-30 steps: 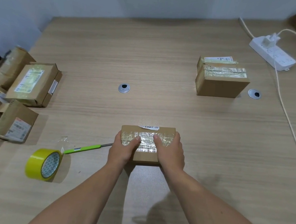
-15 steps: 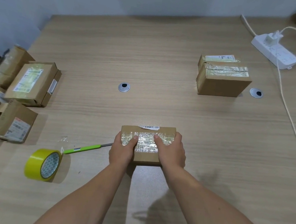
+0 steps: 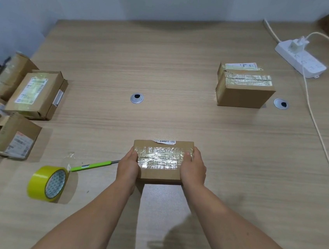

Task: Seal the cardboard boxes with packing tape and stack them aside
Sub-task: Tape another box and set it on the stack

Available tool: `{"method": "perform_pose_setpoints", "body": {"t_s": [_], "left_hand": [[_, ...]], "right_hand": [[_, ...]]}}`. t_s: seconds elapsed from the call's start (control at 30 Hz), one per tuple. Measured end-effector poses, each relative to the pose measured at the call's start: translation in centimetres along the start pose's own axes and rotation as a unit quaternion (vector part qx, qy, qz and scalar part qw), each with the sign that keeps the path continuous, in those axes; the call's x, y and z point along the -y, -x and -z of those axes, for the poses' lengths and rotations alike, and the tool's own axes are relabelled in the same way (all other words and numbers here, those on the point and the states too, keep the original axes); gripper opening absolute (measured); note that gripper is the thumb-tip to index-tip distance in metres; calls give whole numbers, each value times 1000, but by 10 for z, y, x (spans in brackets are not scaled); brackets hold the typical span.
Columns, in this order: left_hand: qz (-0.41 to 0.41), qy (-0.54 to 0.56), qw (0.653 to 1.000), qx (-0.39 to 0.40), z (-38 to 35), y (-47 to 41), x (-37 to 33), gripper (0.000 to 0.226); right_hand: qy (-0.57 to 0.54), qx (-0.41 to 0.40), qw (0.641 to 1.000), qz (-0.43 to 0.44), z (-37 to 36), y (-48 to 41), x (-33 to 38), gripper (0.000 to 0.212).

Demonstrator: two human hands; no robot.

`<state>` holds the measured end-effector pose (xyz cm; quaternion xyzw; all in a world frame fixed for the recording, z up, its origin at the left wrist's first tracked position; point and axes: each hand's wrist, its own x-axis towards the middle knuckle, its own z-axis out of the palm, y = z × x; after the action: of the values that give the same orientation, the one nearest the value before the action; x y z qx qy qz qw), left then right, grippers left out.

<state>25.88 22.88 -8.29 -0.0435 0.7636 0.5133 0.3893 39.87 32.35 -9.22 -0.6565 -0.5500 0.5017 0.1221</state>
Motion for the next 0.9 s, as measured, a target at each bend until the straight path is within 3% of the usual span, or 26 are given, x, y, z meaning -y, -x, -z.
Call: {"method": "perform_pose_setpoints", "body": {"t_s": [0.07,0.13,0.23,0.37,0.5,0.9], "left_hand": [[6,-13,1000,9,4,-4,3,41],[-18,-84,996,33,7,1,3,58],[-80,-226,969,54,7,13,7,105],[-108,-259,959,39,5,11,13,126],[-99,-249,962,47,7,10,11,115],[-39,-66,991,110,16,1,10,55]], "right_hand": [[0,5,1000,8,2,1,0,43],[1,19,1000,16,3,3,1,51],[24,43,998,35,4,12,2,97],[72,59,995,48,7,12,0,123],[81,66,993,60,6,8,-2,124],[6,130,990,61,17,3,-7,82]]}}
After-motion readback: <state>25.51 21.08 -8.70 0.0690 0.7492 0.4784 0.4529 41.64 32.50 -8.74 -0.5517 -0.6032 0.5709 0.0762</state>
